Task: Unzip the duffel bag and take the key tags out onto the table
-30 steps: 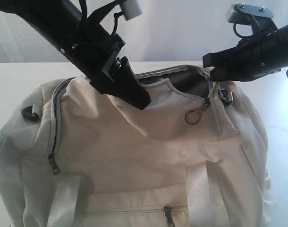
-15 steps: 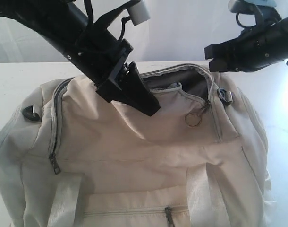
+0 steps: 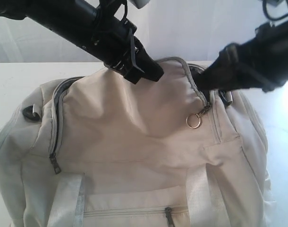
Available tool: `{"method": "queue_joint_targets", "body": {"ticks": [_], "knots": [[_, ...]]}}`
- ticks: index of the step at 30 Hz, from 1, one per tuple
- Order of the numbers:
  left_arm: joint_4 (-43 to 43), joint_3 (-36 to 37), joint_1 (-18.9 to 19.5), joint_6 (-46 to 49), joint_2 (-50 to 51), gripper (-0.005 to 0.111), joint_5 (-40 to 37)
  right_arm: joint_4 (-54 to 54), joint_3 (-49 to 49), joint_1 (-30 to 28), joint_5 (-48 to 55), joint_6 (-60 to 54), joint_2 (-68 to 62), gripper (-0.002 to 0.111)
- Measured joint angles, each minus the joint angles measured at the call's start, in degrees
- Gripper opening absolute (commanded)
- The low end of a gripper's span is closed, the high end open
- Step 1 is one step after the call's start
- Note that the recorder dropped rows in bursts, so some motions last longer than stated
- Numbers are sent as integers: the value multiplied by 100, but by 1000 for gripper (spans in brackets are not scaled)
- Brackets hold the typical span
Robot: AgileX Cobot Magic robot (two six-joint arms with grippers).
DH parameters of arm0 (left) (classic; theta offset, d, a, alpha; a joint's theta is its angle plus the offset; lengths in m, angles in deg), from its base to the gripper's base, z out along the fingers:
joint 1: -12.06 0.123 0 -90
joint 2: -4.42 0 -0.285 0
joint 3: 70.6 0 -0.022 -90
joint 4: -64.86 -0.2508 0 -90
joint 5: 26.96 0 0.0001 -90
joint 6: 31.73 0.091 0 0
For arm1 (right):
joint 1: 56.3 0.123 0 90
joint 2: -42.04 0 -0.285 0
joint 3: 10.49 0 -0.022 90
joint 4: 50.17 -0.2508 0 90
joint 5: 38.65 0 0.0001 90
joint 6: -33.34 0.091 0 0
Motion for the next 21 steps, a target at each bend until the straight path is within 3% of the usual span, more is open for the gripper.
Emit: {"method": "queue_joint_targets", "body": {"ticks": [8, 21], "knots": [[-9, 0, 0, 33, -207, 0, 24, -18, -1227, 180, -1349, 0, 8, 52], [-9, 15, 0, 118, -453, 0, -276, -669, -1327, 188, -1989, -230, -662, 52]]}}
